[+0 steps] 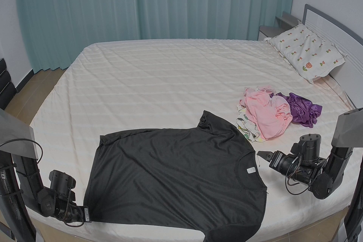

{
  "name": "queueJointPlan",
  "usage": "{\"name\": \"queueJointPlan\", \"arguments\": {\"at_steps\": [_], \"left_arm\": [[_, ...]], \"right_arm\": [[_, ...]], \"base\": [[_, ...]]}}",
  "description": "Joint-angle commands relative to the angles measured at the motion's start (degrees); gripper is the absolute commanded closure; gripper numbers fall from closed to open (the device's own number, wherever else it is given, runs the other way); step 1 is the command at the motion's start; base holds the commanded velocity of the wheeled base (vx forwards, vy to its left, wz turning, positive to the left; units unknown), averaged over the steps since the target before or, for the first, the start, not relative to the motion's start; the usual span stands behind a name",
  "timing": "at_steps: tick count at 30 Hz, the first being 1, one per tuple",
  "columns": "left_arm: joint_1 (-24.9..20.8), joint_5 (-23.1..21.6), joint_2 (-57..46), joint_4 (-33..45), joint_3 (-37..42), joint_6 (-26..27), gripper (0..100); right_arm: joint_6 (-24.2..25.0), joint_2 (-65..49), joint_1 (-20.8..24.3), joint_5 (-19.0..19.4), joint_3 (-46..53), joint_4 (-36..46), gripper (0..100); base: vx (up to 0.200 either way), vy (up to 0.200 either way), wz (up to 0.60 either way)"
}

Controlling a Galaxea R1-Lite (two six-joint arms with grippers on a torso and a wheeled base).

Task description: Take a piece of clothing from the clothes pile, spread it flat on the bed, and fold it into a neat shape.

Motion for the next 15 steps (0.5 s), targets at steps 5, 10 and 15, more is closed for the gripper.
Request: {"name": "queueJointPlan", "arguments": {"at_steps": [5, 10, 15], "left_arm": [[5.2, 0.5, -0.7, 0.0, 3.8, 5.4, 100], [6.0, 0.5, -0.2, 0.0, 4.3, 6.2, 100], [6.0, 0.3, -0.1, -0.4, 4.2, 6.3, 100]], "right_arm": [[-2.7, 1.1, 0.3, 0.1, 2.9, 0.0, 0], [-3.4, 1.6, 0.3, 0.9, 3.0, 0.0, 0], [-3.4, 1.9, 0.4, 1.4, 3.0, 0.0, 0]], "base": [[0.000, 0.000, 0.00], [0.000, 0.000, 0.00], [0.000, 0.000, 0.00]]}}
